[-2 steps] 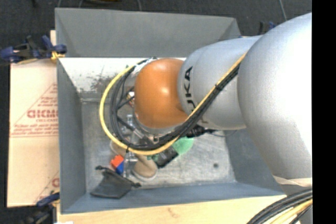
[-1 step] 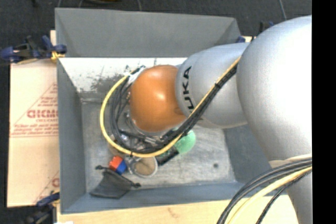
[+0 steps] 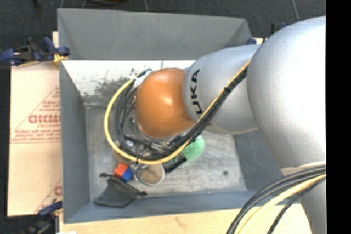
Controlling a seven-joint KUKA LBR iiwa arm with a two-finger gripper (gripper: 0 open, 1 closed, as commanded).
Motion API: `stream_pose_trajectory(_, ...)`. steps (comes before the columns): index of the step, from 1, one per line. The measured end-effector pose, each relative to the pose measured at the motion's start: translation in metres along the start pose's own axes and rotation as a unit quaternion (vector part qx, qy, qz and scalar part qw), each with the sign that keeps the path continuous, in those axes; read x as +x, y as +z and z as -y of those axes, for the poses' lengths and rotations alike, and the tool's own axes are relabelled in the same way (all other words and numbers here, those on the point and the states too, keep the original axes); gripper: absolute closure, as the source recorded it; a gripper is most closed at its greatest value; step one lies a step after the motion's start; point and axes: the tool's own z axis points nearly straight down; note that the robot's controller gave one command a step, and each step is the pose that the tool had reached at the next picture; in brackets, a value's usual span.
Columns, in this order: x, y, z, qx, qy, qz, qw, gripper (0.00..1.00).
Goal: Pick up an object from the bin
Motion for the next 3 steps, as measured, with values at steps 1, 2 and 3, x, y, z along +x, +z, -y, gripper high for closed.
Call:
stream_pose_trajectory(1,0.005,-0.034,0.002,0.003,-0.004,-0.0054,1.0,1.0)
stream_pose_trajectory(2,-0.006,-0.073,-0.004,0.004,0.016,-0.0034,0.9999,1.0)
stream_pose_trajectory(3,0.008,-0.084,-0.002,0.005,0.005,-0.0034,1.0,1.0)
